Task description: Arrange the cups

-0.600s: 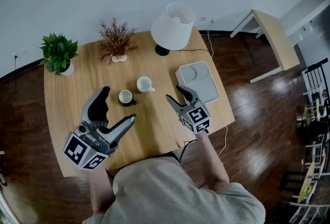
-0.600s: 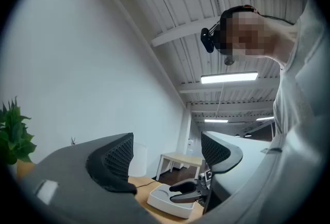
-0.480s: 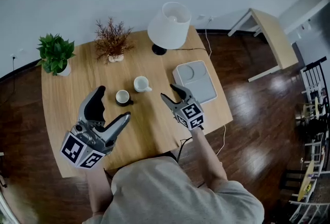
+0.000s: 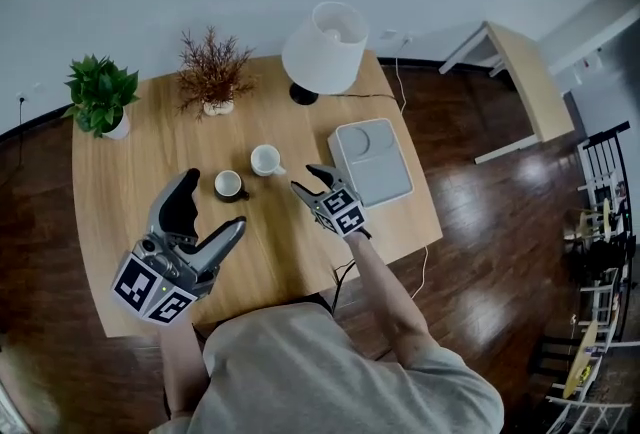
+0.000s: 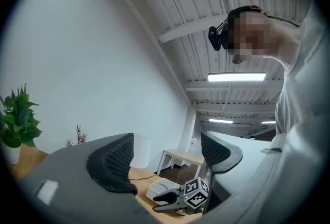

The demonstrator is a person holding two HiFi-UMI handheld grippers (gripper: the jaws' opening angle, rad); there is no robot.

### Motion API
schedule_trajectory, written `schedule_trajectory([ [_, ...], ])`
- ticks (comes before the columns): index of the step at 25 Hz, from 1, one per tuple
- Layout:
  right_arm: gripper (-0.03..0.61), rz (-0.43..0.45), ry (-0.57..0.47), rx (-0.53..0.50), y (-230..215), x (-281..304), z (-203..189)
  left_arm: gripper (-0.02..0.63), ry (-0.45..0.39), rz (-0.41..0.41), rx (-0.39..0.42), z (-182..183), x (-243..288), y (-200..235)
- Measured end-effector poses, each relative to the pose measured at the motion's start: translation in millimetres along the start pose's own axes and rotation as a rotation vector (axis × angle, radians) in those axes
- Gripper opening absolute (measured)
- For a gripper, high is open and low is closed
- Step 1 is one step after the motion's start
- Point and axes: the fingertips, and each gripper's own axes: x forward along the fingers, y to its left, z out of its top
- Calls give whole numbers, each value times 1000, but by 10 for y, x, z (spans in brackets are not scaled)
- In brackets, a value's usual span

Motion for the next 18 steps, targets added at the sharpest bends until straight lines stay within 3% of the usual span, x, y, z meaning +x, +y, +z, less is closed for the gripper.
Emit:
schedule_trajectory([
  [6, 202, 77, 130, -40, 39, 467, -228, 390, 11, 32, -3, -62, -38, 26],
  [13, 202, 130, 300, -107, 64, 882, -401, 390, 69, 81, 55, -128, -100, 66],
  [18, 196, 139, 358, -139, 93, 1008, -464, 390, 87, 106, 55, -169, -158, 97],
])
